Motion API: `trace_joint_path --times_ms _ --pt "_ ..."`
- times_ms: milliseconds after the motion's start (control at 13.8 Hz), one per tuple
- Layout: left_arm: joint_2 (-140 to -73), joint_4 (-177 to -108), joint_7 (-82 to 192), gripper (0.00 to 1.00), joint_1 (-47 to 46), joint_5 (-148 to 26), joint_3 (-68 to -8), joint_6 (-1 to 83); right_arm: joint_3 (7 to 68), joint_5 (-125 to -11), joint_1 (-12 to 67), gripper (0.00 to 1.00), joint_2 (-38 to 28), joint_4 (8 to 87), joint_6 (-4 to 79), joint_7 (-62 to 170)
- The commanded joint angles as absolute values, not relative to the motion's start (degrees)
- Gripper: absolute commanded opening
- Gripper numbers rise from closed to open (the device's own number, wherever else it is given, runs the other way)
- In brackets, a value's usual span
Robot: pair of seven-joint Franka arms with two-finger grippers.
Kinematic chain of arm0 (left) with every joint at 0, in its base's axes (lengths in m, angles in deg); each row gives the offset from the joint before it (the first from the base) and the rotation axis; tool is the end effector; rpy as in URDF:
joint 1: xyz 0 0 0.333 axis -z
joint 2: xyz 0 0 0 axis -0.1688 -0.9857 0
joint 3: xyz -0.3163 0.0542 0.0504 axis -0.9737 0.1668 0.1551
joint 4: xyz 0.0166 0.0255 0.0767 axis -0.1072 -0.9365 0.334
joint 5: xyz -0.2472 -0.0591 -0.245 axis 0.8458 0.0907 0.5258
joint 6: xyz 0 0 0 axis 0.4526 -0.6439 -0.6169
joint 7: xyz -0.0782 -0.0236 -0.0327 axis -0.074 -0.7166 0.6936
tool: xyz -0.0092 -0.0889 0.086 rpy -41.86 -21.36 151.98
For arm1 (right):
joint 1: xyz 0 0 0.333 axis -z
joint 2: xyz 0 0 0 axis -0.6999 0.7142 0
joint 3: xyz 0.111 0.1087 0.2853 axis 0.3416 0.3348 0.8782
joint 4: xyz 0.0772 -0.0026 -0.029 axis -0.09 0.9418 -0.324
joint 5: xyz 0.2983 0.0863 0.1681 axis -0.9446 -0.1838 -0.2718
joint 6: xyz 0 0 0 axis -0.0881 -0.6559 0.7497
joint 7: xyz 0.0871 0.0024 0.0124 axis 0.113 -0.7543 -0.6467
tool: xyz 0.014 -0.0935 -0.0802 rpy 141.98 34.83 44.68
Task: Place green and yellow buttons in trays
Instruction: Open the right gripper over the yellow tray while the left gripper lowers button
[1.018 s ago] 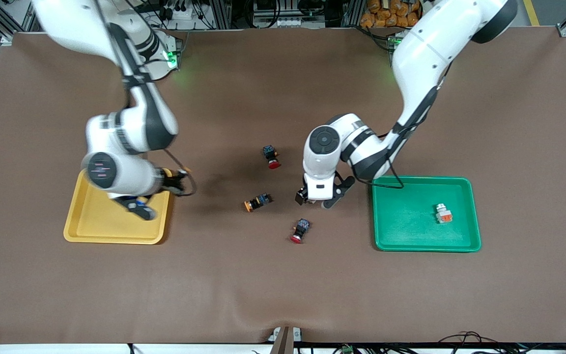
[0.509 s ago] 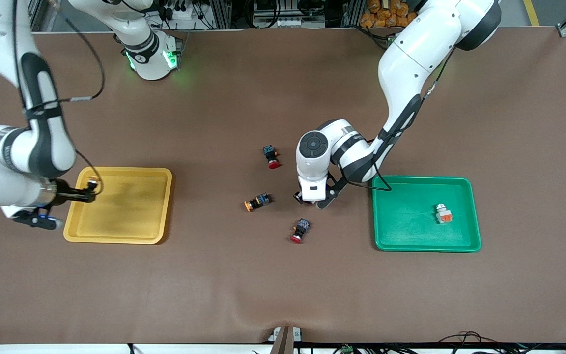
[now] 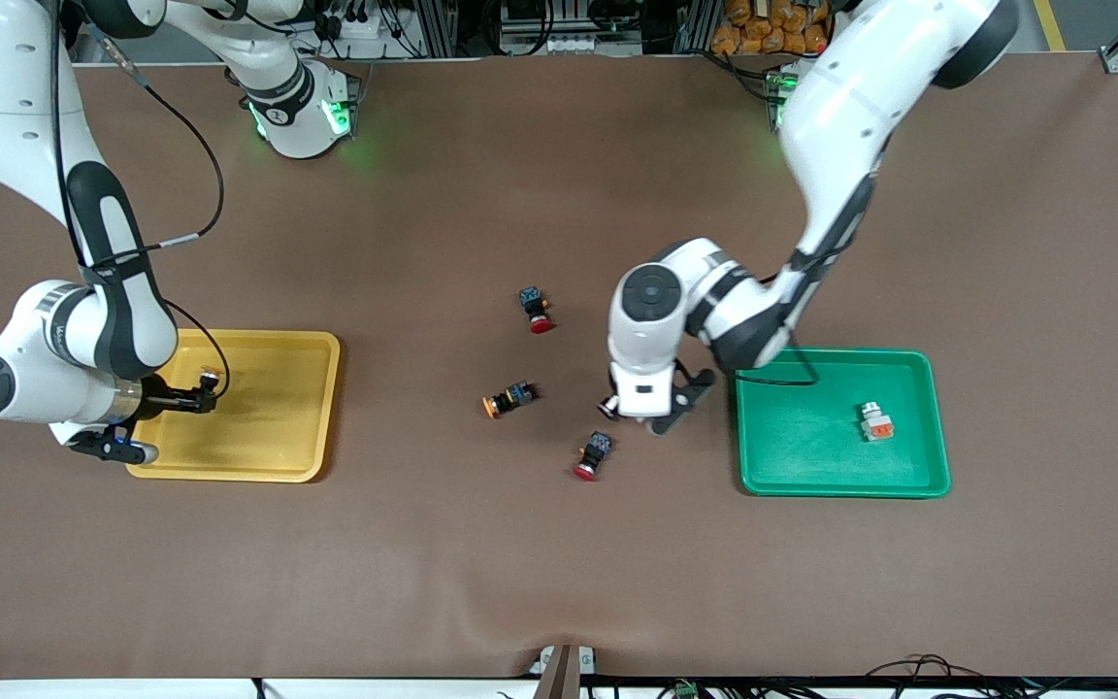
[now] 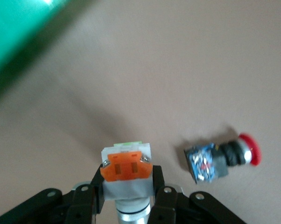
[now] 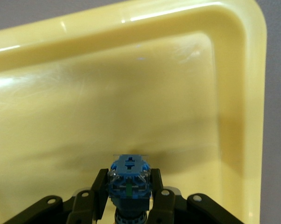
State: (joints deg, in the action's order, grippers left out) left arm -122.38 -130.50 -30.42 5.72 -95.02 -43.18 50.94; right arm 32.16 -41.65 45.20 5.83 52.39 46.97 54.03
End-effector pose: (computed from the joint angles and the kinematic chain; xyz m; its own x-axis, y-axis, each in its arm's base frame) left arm 0.5764 -0.3748 0.2772 0.7191 0.6882 0.0965 0.6875 -0.7248 0.0462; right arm 0.5918 -0.1016 0.2172 0.9570 -0.1956 -0.2142 -0.2077 -0.9775 -0.0356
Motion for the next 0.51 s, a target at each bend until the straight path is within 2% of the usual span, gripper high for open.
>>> trace_joint_path --times_ms 0,73,218,436 --pt "-116.51 -133.02 -19.54 0.00 -3.97 -93.69 -47.35 42.93 32.27 -42.75 45.65 1.00 5.35 52.59 46.97 52.61" --pt "-115.80 -134.24 -14.44 0.00 -7.66 -93.69 -48.40 40.11 32.27 -42.75 45.65 1.00 5.18 52.51 46.88 52.69" --pt "-114.74 -137.06 -6.52 0.00 -13.47 -93.87 -48.94 39.99 32.27 -42.75 45.56 1.00 4.48 51.72 44.87 52.96" --pt "-115.44 -138.73 0.97 0.00 -19.10 -94.57 -48.94 40.69 32.36 -43.10 45.12 1.00 3.95 45.75 33.46 54.36"
